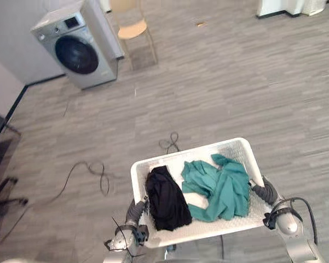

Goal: Pick up the laundry basket with both hands and put the clothes into the washing machine.

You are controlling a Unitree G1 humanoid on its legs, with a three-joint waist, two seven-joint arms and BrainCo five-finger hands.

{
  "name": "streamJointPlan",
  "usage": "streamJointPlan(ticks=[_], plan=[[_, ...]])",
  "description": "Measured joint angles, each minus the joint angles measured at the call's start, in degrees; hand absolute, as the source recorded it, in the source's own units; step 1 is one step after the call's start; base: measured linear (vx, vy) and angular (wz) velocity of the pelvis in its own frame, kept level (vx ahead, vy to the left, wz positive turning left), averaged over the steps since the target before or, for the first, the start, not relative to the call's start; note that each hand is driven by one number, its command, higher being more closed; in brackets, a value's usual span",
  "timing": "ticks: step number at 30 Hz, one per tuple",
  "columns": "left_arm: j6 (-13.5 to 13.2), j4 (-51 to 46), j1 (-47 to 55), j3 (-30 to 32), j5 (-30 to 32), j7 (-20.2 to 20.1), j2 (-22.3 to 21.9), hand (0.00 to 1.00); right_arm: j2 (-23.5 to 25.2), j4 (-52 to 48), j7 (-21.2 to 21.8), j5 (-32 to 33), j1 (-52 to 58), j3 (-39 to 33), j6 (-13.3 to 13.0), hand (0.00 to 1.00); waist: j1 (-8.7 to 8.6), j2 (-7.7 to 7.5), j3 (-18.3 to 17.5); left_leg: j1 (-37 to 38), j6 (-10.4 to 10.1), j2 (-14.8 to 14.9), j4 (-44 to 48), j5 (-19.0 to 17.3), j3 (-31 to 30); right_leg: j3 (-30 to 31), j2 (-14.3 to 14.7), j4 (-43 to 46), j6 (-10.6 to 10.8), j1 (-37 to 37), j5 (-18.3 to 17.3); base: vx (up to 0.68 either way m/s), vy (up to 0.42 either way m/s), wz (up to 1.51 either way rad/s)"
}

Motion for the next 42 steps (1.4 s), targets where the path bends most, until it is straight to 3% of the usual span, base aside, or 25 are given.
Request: streamJointPlan(ticks=[1, 2, 5, 6, 9, 11, 12, 14, 15, 16, 18, 20, 24, 26, 27, 29, 30, 31, 32, 33, 35, 36, 39, 41, 42], plan=[[0.6, 1.0, -1.9, -0.1, 0.3, -0.3, -0.2, 1.00, 0.9, 2.0, 0.1, 0.0, -0.1, -1.3, 0.4, 1.00, -1.20, -0.70, 0.2, 2.1, 2.4, -3.2, 0.4, -2.1, -0.6, 1.9, -0.1, 14.4, 6.9, -5.3, 8.1, 0.85, 0.232, 0.79], [1.4, 1.6, -3.9, -0.1, 1.2, -0.5, 0.7, 1.00, 2.4, 2.9, 0.7, 0.0, 0.1, -1.6, 1.2, 1.00, -2.50, -0.37, 0.1, 5.8, 3.4, -4.7, -0.9, -4.2, -2.9, 1.8, 2.3, 25.8, 3.4, -10.1, 22.2, 0.83, 0.177, 0.76], [1.3, 1.7, -4.8, 0.8, 1.2, -0.5, 3.0, 1.00, 5.0, 2.7, 1.1, 0.0, -0.1, -0.8, 0.6, 1.00, -2.92, -0.87, 1.7, 16.8, 4.3, -3.8, -2.8, -9.8, -6.4, -4.0, 7.1, 38.3, -7.9, -21.4, 12.8, 0.77, 0.080, 0.23], [1.3, 1.7, -4.8, 0.9, 1.2, -0.5, 3.1, 1.00, 5.0, 2.5, 1.0, 0.0, -0.1, -0.6, 0.6, 1.00, -2.96, -0.34, 1.9, 18.7, 4.3, -2.9, -3.1, -11.2, -7.2, -5.6, 8.0, 37.1, -9.3, -23.8, 10.9, 0.65, 0.031, 0.02], [1.0, 1.8, -6.7, 0.0, 1.1, -0.5, 4.6, 1.00, 6.3, -2.3, 0.8, 0.2, 2.3, -1.4, 0.7, 1.00, -4.24, 1.01, 2.6, 26.5, 3.5, 1.5, -3.1, -18.5, -10.6, -7.3, 11.8, 18.7, -5.4, -32.2, 9.4, 0.69, -0.057, 0.31], [1.0, 1.8, -7.9, -0.8, 1.1, -0.7, 5.7, 1.00, 7.3, -7.2, 0.7, 0.9, 5.9, -2.7, 0.8, 1.00, -5.85, -0.35, 2.6, 30.6, 1.9, 2.1, -2.0, -23.5, -13.8, -4.2, 10.8, -1.5, -0.5, -31.8, 16.0, 0.59, -0.175, 0.70], [0.9, 2.3, -8.5, -1.7, 1.2, -0.7, 5.6, 1.00, 7.2, -7.8, 0.4, 1.5, 7.0, -3.1, 1.0, 1.00, -6.40, 0.22, 2.4, 32.3, 1.6, 3.0, 0.4, -26.2, -15.6, -4.7, 10.8, 0.3, -2.0, -31.4, 20.9, 0.68, -0.207, 0.65], [1.0, 2.5, -8.8, -2.1, 2.0, -0.7, 3.9, 1.00, 7.6, -7.8, 0.4, 2.1, 6.9, -4.9, 2.3, 1.00, -7.47, 0.67, 2.4, 30.0, 0.1, 3.0, 12.1, -26.3, -15.8, -7.3, 9.9, 5.5, -7.6, -30.0, 16.2, 0.76, -0.219, 0.77], [1.1, 2.7, -8.3, -2.2, 2.3, -0.9, 2.7, 1.00, 7.1, -8.9, 0.6, 2.3, 8.2, -5.3, 3.2, 1.00, -7.58, 1.18, 2.6, 24.7, -7.3, 3.9, 29.5, -21.8, -14.8, -8.9, 9.4, 7.6, -9.9, -26.4, 14.4, 0.79, -0.230, 0.79], [1.1, 2.6, -7.7, -1.9, 2.3, -0.9, 2.4, 1.00, 7.0, -9.8, 0.6, 2.4, 8.8, -5.1, 3.3, 1.00, -7.17, 1.39, 2.9, 21.5, -10.4, 5.0, 38.1, -17.2, -14.0, -9.4, 9.8, 7.3, -10.9, -24.1, 12.8, 0.64, -0.180, 0.46], [1.0, 2.5, -5.4, -0.4, 1.8, -0.9, 1.6, 1.00, 5.8, -11.4, 0.8, 2.4, 8.9, -3.3, 3.3, 1.00, -5.25, 3.36, 3.0, 12.8, -10.2, 10.3, 61.7, -12.5, -11.1, -10.7, 12.1, 3.7, -13.9, -15.9, 9.9, 0.63, -0.100, -0.09], [1.0, 2.5, -4.6, 0.4, 0.9, -0.7, 1.8, 1.00, 5.3, -11.4, 0.8, 2.4, 8.3, -2.3, 3.4, 1.00, -2.85, 3.46, 3.1, 6.8, -8.3, 12.7, 65.6, -13.7, -8.3, -9.3, 12.3, -0.6, -13.8, -9.8, 8.8, 0.58, -0.052, -0.28], [1.0, 1.9, -4.1, 1.0, -0.2, -0.8, 1.5, 1.00, 2.0, -11.4, 1.0, 2.4, 5.9, -1.0, 3.6, 1.00, -0.41, 2.98, 3.2, -0.5, -4.4, 15.0, 39.2, -16.7, 2.5, -7.4, 9.6, -9.8, -11.6, -0.4, 7.7, 0.54, 0.052, -0.22], [0.3, 1.2, -3.6, 0.5, -0.7, -0.9, 0.3, 1.00, -1.4, -8.2, 1.0, 2.4, 2.5, -1.1, 2.1, 1.00, -0.42, 3.25, 2.6, 1.0, -6.4, 9.7, 5.1, -13.4, -1.3, -4.8, 8.1, -12.8, -8.6, 3.9, 5.9, 0.72, 0.187, -0.36], [0.1, 1.2, -4.0, 0.0, -0.6, -0.8, 0.2, 1.00, -2.0, -6.0, 1.0, 2.3, 0.9, -1.0, 1.7, 1.00, -0.25, 3.41, 2.2, 0.3, -6.6, 8.8, 1.0, -11.4, -3.3, -3.5, 7.8, -12.9, -6.4, 4.6, 4.5, 0.87, 0.302, -0.73], [0.1, 2.8, -3.9, -0.2, -0.5, -0.7, -0.2, 1.00, -1.5, -2.6, 1.1, 2.3, 0.0, -0.9, 1.6, 1.00, 0.64, 1.60, 0.3, 0.0, -1.9, 5.5, 3.7, -1.0, -3.2, -0.3, 5.1, -9.1, -3.4, 6.2, 2.3, 0.79, 0.298, -0.48], [0.3, 4.5, -4.3, -0.4, -0.5, -0.7, 0.1, 1.00, -0.6, -0.7, 1.4, 2.1, 0.3, -0.9, 1.5, 1.00, -0.22, -1.64, -1.3, 0.1, -0.9, 2.0, 5.7, -2.9, -1.9, 0.9, 2.2, -2.8, -2.5, 4.4, 2.4, 0.68, 0.185, 0.36], [1.0, 4.9, -5.4, -0.6, -0.2, -0.9, 0.1, 1.00, -0.9, 0.9, 2.4, 2.0, -0.4, -1.5, 1.6, 1.00, -1.74, -2.81, -1.4, 1.6, 1.1, -0.4, 6.5, -5.6, -2.6, 1.5, 1.9, 7.0, 1.9, 0.9, 8.0, 0.82, 0.189, 0.87], [1.5, 5.6, -6.5, -0.7, -0.1, -0.9, 0.4, 1.00, -0.4, 1.9, 2.7, 2.0, -0.8, -1.4, 1.8, 1.00, -2.64, -2.47, -1.6, 4.6, 1.9, -1.7, 5.7, -7.2, -4.2, 0.7, 3.9, 16.3, 3.7, -2.5, 20.8, 0.79, 0.126, 0.81], [1.5, 5.6, -6.6, -0.6, -0.1, -0.8, 0.9, 1.00, -0.3, 2.3, 3.0, 2.1, -1.1, -0.9, 1.8, 1.00, -2.57, -2.67, -1.4, 7.2, 2.1, -1.7, 3.9, -7.5, -5.1, 0.2, 4.9, 20.7, 3.4, -4.6, 28.5, 0.90, 0.146, 0.32], [1.4, 5.6, -6.4, 0.5, -1.4, -0.2, 1.9, 1.00, -0.5, 2.9, 4.5, 2.4, -4.5, 1.6, 1.0, 1.00, -2.24, -3.31, -0.2, 17.9, 3.1, -0.8, -1.3, -8.5, -5.7, -4.3, 5.5, 35.8, -6.2, -14.5, 16.8, 0.71, 0.049, -0.14], [1.2, 5.6, -6.5, 0.8, -1.8, 0.0, 1.8, 1.00, -0.6, 3.0, 4.5, 2.4, -5.0, 1.9, 1.0, 1.00, -2.27, -2.76, 0.0, 19.9, 3.6, 0.2, -2.0, -8.8, -5.8, -5.7, 6.0, 35.8, -6.9, -16.9, 14.2, 0.63, -0.032, -0.07], [-0.4, 6.2, -9.2, 1.2, -2.2, 0.4, 3.1, 1.00, -0.9, 2.1, 4.5, 3.6, -5.4, 2.1, -0.1, 1.00, -3.99, -1.48, 0.7, 26.1, 3.1, 4.9, -2.1, -11.5, -9.1, -7.1, 9.5, 17.5, -2.9, -26.9, 9.5, 0.47, -0.100, 0.35], [-0.8, 6.3, -10.5, 1.2, -2.2, 0.3, 3.8, 1.00, -0.9, 1.3, 4.5, 4.7, -5.4, 2.0, -0.3, 1.00, -5.20, -2.38, 1.1, 28.3, 0.6, 6.4, -2.2, -15.7, -10.5, -6.0, 10.0, 1.2, 1.2, -27.7, 13.2, 0.53, -0.231, 0.68], [-0.9, 6.9, -11.5, 1.2, -2.2, 0.0, 4.6, 1.00, -1.0, 1.1, 4.6, 5.0, -5.4, 1.9, -0.5, 1.00, -5.72, -5.11, 1.3, 30.4, -1.6, 5.4, -2.7, -19.4, -12.0, -5.2, 7.7, -10.1, 2.9, -27.6, 24.2, 0.61, -0.312, 0.55]])
